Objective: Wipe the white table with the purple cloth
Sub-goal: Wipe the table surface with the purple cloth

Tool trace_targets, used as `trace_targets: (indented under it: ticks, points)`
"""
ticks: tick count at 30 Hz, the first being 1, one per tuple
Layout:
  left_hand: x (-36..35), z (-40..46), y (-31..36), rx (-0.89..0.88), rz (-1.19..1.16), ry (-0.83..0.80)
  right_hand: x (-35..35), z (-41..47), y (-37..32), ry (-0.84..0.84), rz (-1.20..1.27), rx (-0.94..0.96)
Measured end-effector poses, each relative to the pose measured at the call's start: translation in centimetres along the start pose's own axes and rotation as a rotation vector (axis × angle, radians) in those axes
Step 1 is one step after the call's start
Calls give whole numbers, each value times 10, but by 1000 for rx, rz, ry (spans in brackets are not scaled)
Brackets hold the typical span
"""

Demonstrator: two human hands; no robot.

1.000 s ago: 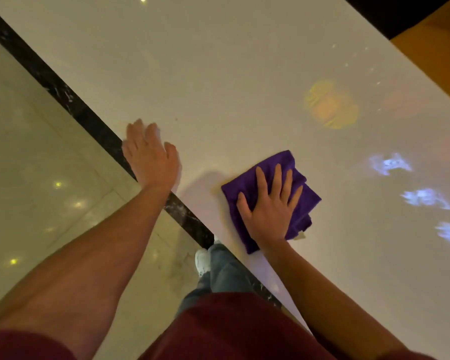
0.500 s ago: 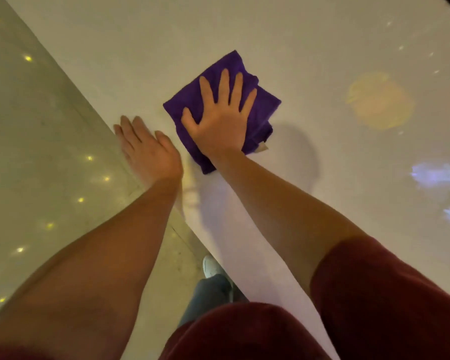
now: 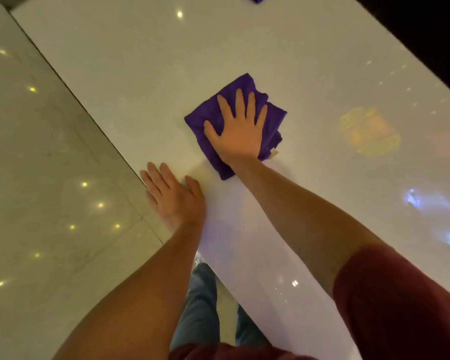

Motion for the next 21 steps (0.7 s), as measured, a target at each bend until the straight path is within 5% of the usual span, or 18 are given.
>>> trace_targets:
  ticks: [5, 11, 15, 21]
  points:
    - [4, -4, -10, -56, -28, -73, -3, -126, 33, 24, -13, -96]
    - [23, 25, -19, -325, -54, -94, -10, -246, 75, -12, -59, -210]
    - [24, 64, 48, -486, -65, -94, -4, -239, 93, -31, -100, -241]
    - [-6, 94, 91, -330, 130, -125, 25, -171, 137, 60, -56, -478]
Point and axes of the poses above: each hand's wrist, its own z-axis towards the middle knuckle, its own x-axis out of the back of the hand, y = z × x, the point moved 4 cm from there along z, towards the middle knuckle, and after that the axes turned 5 degrees about -y, right-handed, at the moved point
